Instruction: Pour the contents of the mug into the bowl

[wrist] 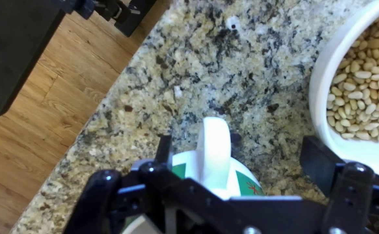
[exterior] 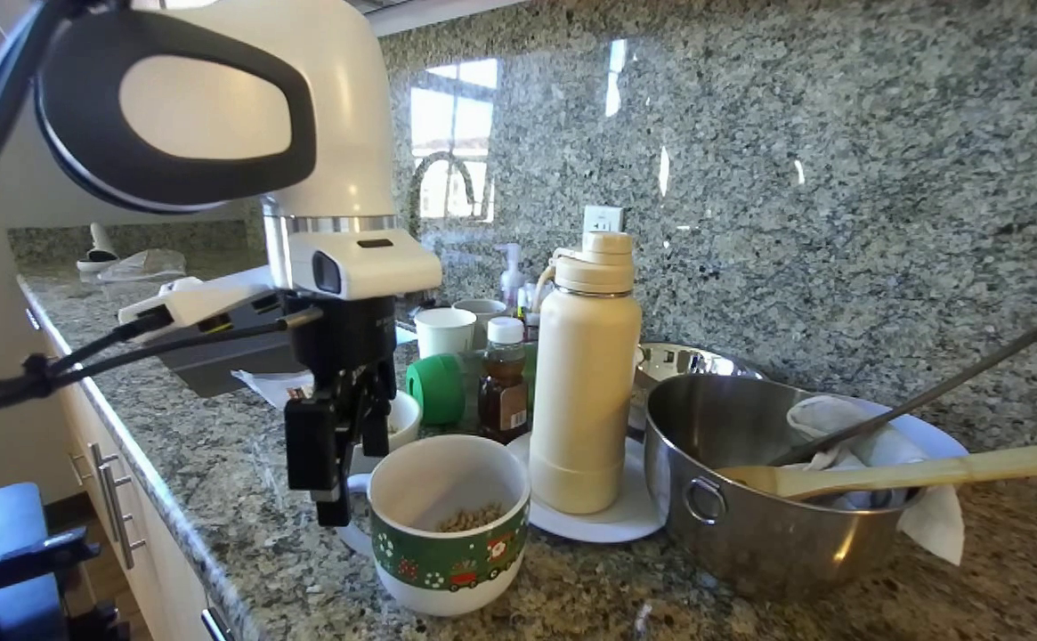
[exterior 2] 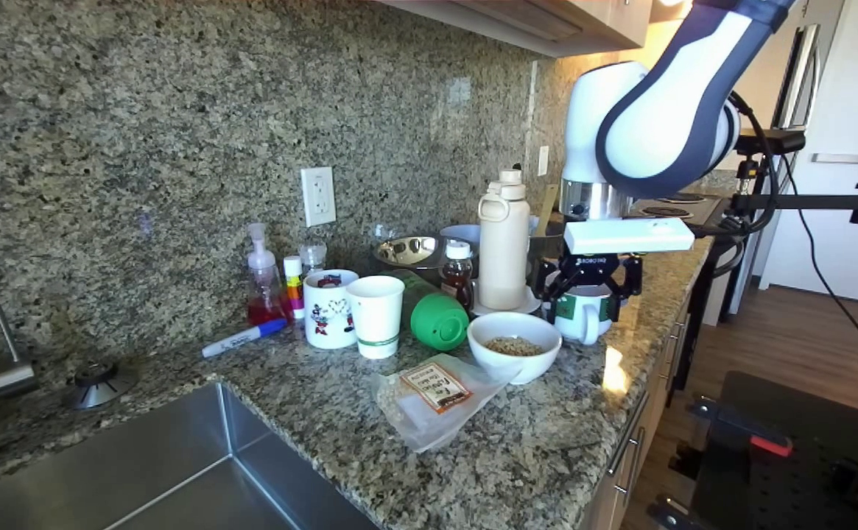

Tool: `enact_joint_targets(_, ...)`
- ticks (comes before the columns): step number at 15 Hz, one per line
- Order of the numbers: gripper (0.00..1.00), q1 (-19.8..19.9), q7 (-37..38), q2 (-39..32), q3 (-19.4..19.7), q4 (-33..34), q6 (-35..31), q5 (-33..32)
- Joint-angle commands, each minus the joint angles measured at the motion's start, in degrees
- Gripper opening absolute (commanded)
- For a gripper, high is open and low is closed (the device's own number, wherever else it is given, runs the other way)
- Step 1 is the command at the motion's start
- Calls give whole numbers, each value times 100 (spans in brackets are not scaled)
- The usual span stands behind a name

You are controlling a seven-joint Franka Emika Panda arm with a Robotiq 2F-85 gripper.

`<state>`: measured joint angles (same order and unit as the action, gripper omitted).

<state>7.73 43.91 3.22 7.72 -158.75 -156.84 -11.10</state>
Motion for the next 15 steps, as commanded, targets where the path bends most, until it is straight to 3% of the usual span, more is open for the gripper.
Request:
enact_joint_targets(1, 100, 21, -175, 584, -156, -77, 634, 125)
enact_joint_targets(7, 100, -40, -686, 1138, -418, 114, 1818, 397)
enact_joint_targets(10, 100, -119, -1602, 1359, -409, 382, 2617, 694)
enact_joint_targets(15, 100, -129, -2911, 1500, -398, 963, 3756, 646)
